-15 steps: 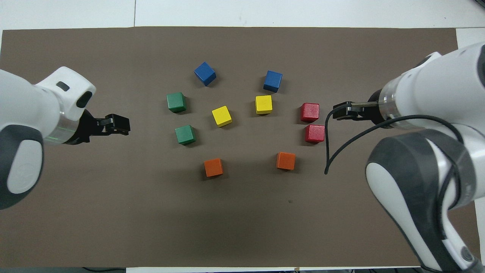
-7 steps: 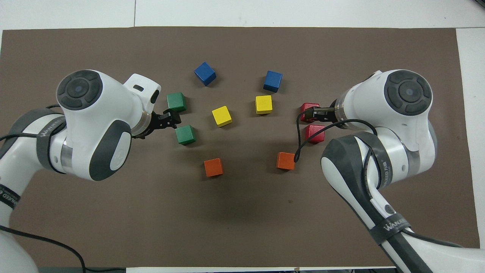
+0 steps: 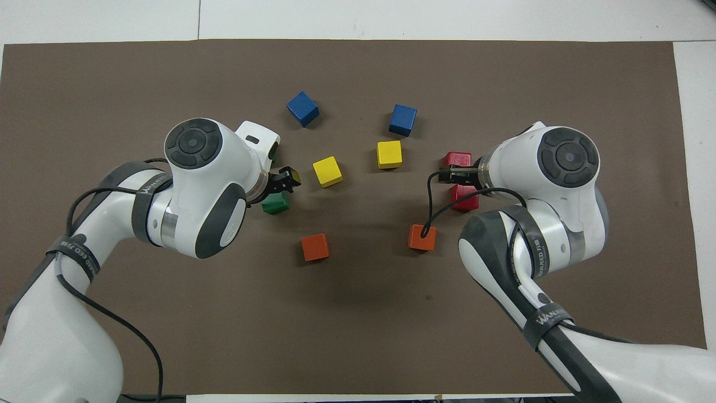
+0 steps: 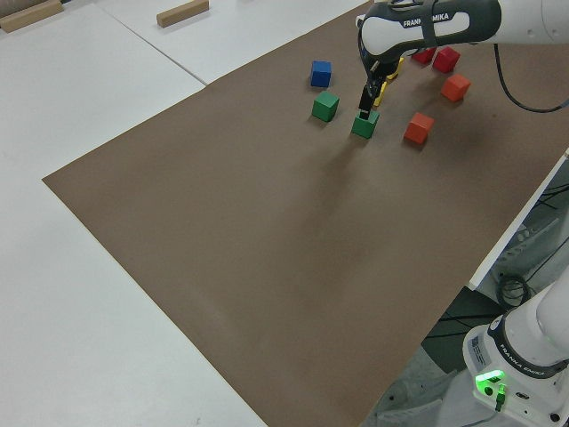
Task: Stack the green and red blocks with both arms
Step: 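Close the left gripper on the green cube while the right gripper grasps red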
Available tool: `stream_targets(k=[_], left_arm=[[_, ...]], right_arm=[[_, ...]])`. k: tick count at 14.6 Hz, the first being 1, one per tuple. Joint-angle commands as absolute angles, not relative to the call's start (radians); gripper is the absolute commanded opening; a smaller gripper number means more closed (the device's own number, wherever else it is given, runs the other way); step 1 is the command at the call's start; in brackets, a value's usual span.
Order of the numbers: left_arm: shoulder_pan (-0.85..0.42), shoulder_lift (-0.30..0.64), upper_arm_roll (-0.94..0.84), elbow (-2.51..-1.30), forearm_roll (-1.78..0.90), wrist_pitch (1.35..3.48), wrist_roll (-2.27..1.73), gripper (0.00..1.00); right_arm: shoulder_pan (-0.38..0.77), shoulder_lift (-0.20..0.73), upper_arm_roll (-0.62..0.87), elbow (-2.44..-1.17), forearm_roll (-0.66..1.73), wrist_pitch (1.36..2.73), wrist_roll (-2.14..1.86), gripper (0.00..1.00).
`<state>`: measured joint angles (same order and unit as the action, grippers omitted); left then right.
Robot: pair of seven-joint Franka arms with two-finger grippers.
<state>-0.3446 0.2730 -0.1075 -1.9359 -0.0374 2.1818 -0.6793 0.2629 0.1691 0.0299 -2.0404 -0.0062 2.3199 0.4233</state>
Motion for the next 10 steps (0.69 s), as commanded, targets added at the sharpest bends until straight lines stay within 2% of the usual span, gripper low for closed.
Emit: stream_targets(k=[1, 6, 10], left_arm=[[-0.361, 0.279, -0.091, -1.966, -0.034, 2.223, -0.686, 1.0], [-0.362, 0.294, -0.091, -2.006, -0.034, 2.302, -0.686, 1.0], [-0.362, 0.333, -0.089, -2.002, -0.031, 2.335, -0.683, 0.92]], right_arm=[[0.27, 0.172, 0.028, -2.059, -0.005, 2.353, 0.449, 1.0], [0.27, 0.196, 0.028, -2.108, -0.005, 2.439, 0.454, 1.0], [0.27, 0.216, 0.028, -2.118, -0.005, 2.463, 0.456, 1.0]])
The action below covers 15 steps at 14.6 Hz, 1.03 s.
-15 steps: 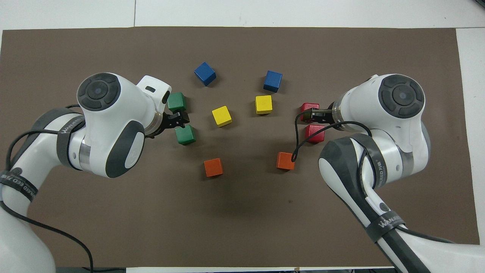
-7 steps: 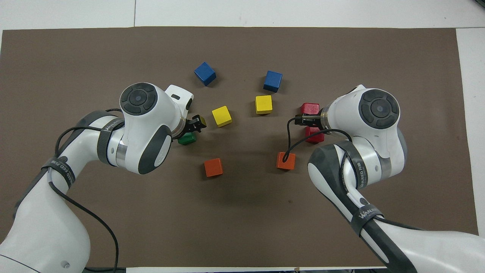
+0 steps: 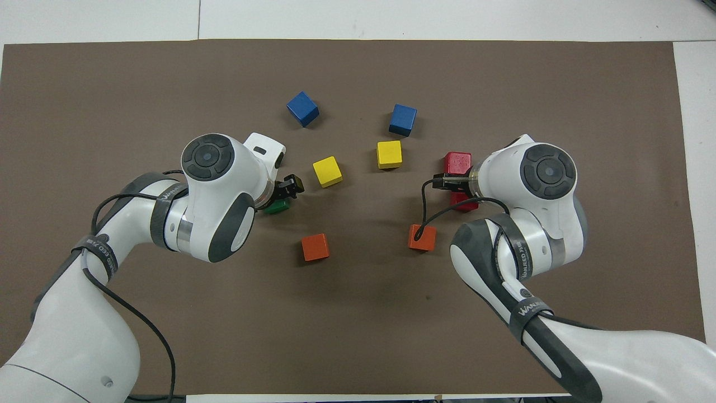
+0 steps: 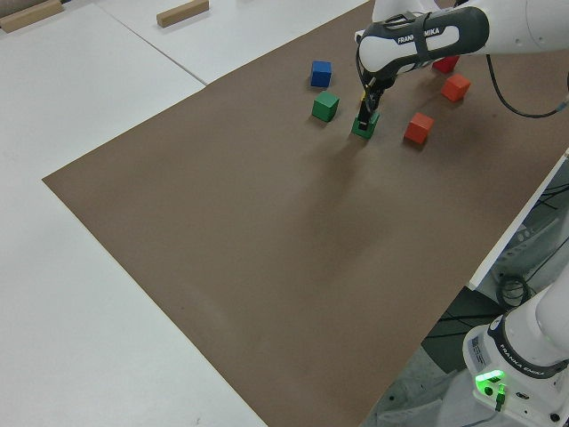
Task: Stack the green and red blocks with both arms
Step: 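Close the left gripper on the green cube while the right gripper grasps red, then carry the green cube outward with the left gripper while the right gripper carries red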
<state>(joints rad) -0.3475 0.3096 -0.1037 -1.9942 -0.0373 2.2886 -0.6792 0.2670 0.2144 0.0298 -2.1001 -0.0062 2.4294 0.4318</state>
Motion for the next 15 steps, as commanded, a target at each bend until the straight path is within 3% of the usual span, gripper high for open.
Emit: stream_targets(k=[1, 2, 4, 7, 8, 11, 12, 15], left_arm=[[-0.365, 0.337, -0.09, -2.002, -0.02, 2.339, -0.683, 0.86], [-0.376, 0.337, -0.091, -2.003, -0.009, 2.339, -0.683, 0.63], [-0.388, 0.336, -0.087, -2.002, 0.014, 2.324, -0.683, 0.0], [-0.376, 0.324, -0.089, -1.991, 0.052, 2.297, -0.67, 0.0], [-0.362, 0.308, -0.087, -1.984, 0.054, 2.264, -0.663, 0.0], [-0.275, 0.232, -0.092, -1.951, 0.048, 2.156, -0.568, 0.0], [-0.241, 0.206, -0.094, -1.953, 0.045, 2.128, -0.525, 0.0], [-0.129, 0.154, -0.091, -1.963, 0.041, 2.073, -0.369, 0.0]], right_arm=[[0.271, 0.218, 0.028, -2.129, -0.005, 2.477, 0.454, 1.0], [0.272, 0.218, 0.028, -2.143, -0.005, 2.493, 0.448, 1.0], [0.265, 0.218, 0.028, -2.173, -0.005, 2.535, 0.428, 0.98], [0.255, 0.209, 0.028, -2.203, -0.005, 2.542, 0.385, 0.86], [0.253, 0.209, 0.028, -2.204, -0.003, 2.542, 0.382, 0.76], [0.252, 0.209, 0.028, -2.203, -0.005, 2.542, 0.382, 0.28], [0.252, 0.209, 0.028, -2.195, -0.005, 2.54, 0.38, 0.18], [0.224, 0.192, 0.026, -2.154, -0.005, 2.479, 0.333, 0.18]])
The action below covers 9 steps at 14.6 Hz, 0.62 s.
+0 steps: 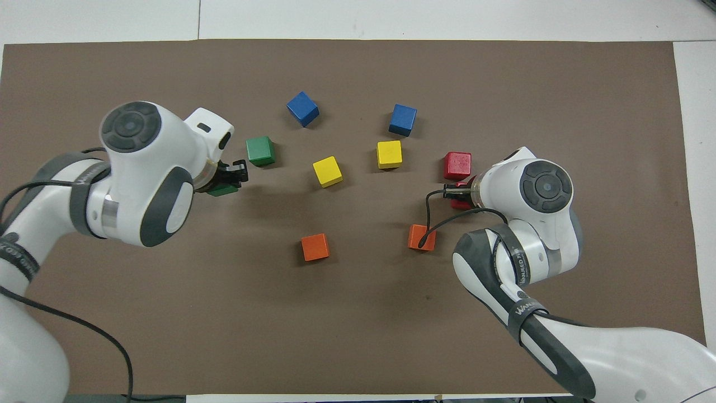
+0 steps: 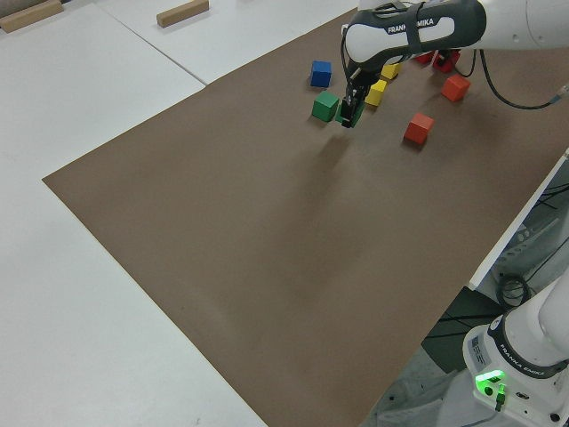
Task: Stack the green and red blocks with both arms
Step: 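Carry the green cube outward with the left gripper while the right gripper carries red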
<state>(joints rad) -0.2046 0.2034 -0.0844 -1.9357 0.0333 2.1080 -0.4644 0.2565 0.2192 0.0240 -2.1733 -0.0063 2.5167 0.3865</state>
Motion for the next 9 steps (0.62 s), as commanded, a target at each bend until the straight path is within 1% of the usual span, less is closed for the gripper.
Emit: stream_targets(k=[1, 3, 6, 7, 9], left_arm=[[-0.077, 0.152, -0.091, -1.968, 0.041, 2.071, -0.282, 0.0], [0.055, 0.147, -0.092, -1.986, 0.037, 2.079, -0.082, 0.0], [0.213, 0.141, -0.091, -2.022, 0.012, 2.127, 0.124, 0.0], [0.242, 0.14, -0.091, -2.045, 0.012, 2.152, 0.147, 0.0], [0.258, 0.146, -0.089, -2.083, 0.011, 2.215, 0.155, 0.0]], right_arm=[[0.201, 0.19, 0.026, -2.122, -0.005, 2.439, 0.293, 0.18], [0.119, 0.193, 0.026, -2.051, -0.005, 2.367, 0.147, 0.19], [0.003, 0.21, 0.026, -1.988, -0.003, 2.349, -0.073, 0.22], [-0.033, 0.215, 0.026, -1.979, -0.003, 2.35, -0.139, 0.22], [-0.093, 0.221, 0.026, -1.979, -0.003, 2.361, -0.236, 0.22]])
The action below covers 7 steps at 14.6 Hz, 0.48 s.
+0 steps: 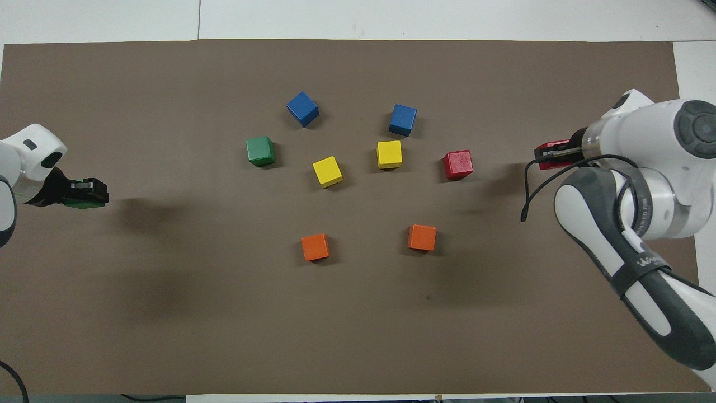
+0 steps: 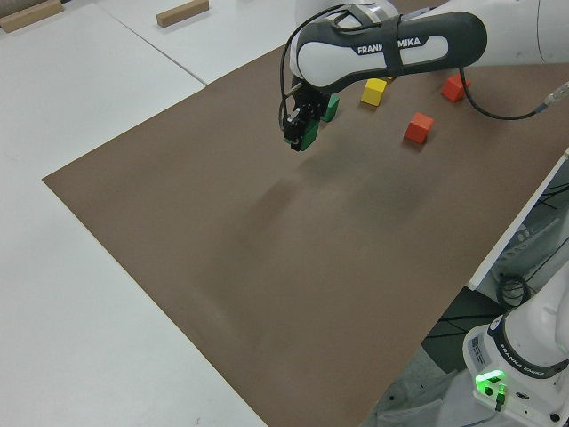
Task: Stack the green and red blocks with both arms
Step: 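Carry the green cube outward with the left gripper while the right gripper carries red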
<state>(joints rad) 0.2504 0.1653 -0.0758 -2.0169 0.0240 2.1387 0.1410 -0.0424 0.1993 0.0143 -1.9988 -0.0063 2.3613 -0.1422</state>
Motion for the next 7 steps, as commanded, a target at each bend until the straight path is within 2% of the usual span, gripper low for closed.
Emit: stream_targets(k=[1, 7], left_arm=[[0.259, 0.153, -0.087, -2.097, 0.011, 2.242, 0.158, 0.0], [0.285, 0.218, -0.087, -2.115, 0.012, 2.333, 0.213, 0.0]], right_arm=[[-0.115, 0.221, 0.026, -1.979, -0.002, 2.361, -0.267, 0.22], [-0.167, 0.284, 0.026, -1.988, -0.002, 2.45, -0.336, 0.22]])
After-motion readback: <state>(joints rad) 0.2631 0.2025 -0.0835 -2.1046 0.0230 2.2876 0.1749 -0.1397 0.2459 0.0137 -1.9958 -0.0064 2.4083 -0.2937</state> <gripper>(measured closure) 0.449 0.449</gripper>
